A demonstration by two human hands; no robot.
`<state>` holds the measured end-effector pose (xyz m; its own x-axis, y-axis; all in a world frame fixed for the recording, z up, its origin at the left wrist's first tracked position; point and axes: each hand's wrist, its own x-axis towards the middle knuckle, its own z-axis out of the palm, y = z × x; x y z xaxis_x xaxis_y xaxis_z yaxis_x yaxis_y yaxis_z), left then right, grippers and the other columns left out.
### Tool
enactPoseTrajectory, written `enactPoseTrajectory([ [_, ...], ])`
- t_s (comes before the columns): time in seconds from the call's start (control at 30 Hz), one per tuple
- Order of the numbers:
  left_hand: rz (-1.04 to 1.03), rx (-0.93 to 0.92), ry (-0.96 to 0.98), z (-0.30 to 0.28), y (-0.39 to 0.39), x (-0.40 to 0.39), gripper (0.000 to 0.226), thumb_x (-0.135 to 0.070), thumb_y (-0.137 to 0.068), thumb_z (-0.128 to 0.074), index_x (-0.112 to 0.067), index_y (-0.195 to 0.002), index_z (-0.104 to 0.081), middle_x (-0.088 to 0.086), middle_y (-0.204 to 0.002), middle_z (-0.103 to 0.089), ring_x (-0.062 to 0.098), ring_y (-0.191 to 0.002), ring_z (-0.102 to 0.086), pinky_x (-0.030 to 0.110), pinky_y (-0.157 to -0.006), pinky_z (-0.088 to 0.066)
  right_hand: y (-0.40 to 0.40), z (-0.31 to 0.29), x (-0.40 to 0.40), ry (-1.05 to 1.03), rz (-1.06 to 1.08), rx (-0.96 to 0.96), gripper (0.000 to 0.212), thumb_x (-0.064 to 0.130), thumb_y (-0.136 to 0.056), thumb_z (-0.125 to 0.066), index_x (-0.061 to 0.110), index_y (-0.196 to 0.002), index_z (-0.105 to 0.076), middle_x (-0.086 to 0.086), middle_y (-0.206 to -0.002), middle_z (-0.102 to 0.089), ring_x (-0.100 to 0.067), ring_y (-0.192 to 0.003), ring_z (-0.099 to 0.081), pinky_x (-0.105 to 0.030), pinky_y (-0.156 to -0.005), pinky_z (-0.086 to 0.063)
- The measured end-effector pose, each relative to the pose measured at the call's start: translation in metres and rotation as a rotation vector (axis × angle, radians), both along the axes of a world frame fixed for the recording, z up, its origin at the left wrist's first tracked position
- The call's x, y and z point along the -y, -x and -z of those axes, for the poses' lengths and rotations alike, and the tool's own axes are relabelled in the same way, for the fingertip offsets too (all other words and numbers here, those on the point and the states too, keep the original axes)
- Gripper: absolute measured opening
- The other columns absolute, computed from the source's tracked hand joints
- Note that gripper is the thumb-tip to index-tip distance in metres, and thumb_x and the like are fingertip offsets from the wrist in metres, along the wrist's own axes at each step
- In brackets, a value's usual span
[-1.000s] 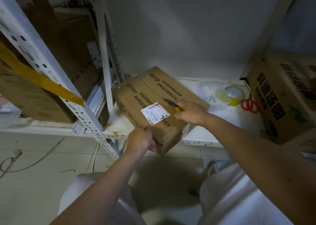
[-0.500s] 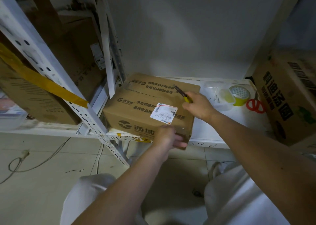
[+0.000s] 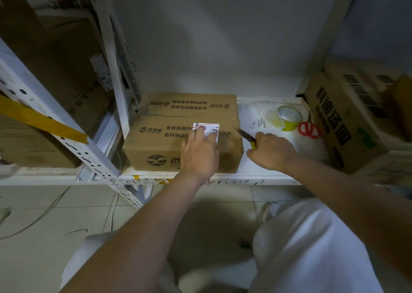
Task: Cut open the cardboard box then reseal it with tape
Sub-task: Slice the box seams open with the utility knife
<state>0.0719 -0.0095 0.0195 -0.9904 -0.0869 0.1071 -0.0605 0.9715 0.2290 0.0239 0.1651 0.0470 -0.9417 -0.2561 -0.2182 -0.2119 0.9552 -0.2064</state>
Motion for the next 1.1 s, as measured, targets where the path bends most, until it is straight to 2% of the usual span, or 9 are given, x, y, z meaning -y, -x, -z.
enactPoseTrajectory([
  [0.03,0.068,0.087,0.06,0.0,0.002,0.0,0.058,-0.037,-0.096,-0.05,-0.024,-0.149,-0.029,0.008,-0.159,-0.016,0.029,-0.147,-0.013,0.045,-0.116,-0.02,-0.007,-0.002,-0.001,-0.047,-0.014,0.005,0.042,0.042,-0.088,-0.05,0.011,-0.117,-0.048,-0.01,-0.104,-0.055,-0.03,-0.092,-0.055,-0.031,-0.07,-0.038],
  [0.1,0.155,0.268,0.13,0.007,0.005,-0.001,0.071,-0.049,-0.097,-0.041,-0.027,-0.154,-0.004,0.004,-0.163,0.009,0.026,-0.149,0.011,0.051,-0.119,-0.001,-0.02,-0.005,-0.002,-0.139,-0.045,0.037,0.044,0.042,-0.086,-0.049,0.012,-0.119,-0.048,-0.009,-0.106,-0.054,-0.028,-0.093,-0.053,-0.031,-0.071,-0.038],
  [0.23,0.14,0.386,0.15,0.025,0.007,-0.005,0.078,-0.053,-0.097,-0.036,-0.029,-0.152,0.013,0.004,-0.161,0.02,0.027,-0.148,0.018,0.054,-0.118,0.005,-0.034,-0.008,0.004,-0.233,-0.05,0.111,0.041,0.038,-0.085,-0.048,0.012,-0.118,-0.049,-0.005,-0.097,-0.051,-0.024,-0.084,-0.048,-0.031,-0.071,-0.039],
  [0.4,0.121,0.39,0.173,0.027,0.008,-0.006,0.086,-0.047,-0.096,-0.045,-0.03,-0.15,0.02,0.004,-0.159,0.025,0.028,-0.147,0.022,0.054,-0.117,0.008,-0.034,-0.011,0.016,-0.236,-0.026,0.086,0.038,0.034,-0.086,-0.05,0.012,-0.117,-0.049,-0.004,-0.093,-0.051,-0.023,-0.084,-0.049,-0.03,-0.072,-0.04],
  [0.6,0.131,0.365,0.189,0.029,0.005,-0.007,0.089,-0.052,-0.094,-0.045,-0.03,-0.15,0.02,0.005,-0.159,0.024,0.029,-0.146,0.023,0.054,-0.117,0.008,-0.03,-0.009,0.026,-0.25,0.01,0.127,0.04,0.03,-0.083,-0.05,0.011,-0.119,-0.049,-0.004,-0.098,-0.056,-0.023,-0.087,-0.05,-0.03,-0.072,-0.041],
  [0.93,0.145,0.379,0.202,0.03,0.006,-0.006,0.092,-0.058,-0.092,-0.046,-0.031,-0.15,0.021,0.005,-0.159,0.024,0.029,-0.146,0.022,0.054,-0.116,0.008,-0.028,-0.019,0.042,-0.357,-0.078,0.255,0.026,0.03,-0.084,-0.046,0.012,-0.102,-0.053,-0.002,-0.088,-0.058,-0.017,-0.081,-0.056,-0.028,-0.071,-0.045],
  [1.1,0.145,0.383,0.191,0.029,0.007,-0.005,0.092,-0.057,-0.092,-0.046,-0.032,-0.15,0.02,0.004,-0.159,0.024,0.028,-0.147,0.022,0.054,-0.116,0.009,-0.023,-0.02,0.048,-0.401,-0.11,0.304,0.025,0.031,-0.086,-0.042,0.015,-0.104,-0.046,-0.005,-0.092,-0.055,-0.019,-0.088,-0.054,-0.03,-0.077,-0.045],
])
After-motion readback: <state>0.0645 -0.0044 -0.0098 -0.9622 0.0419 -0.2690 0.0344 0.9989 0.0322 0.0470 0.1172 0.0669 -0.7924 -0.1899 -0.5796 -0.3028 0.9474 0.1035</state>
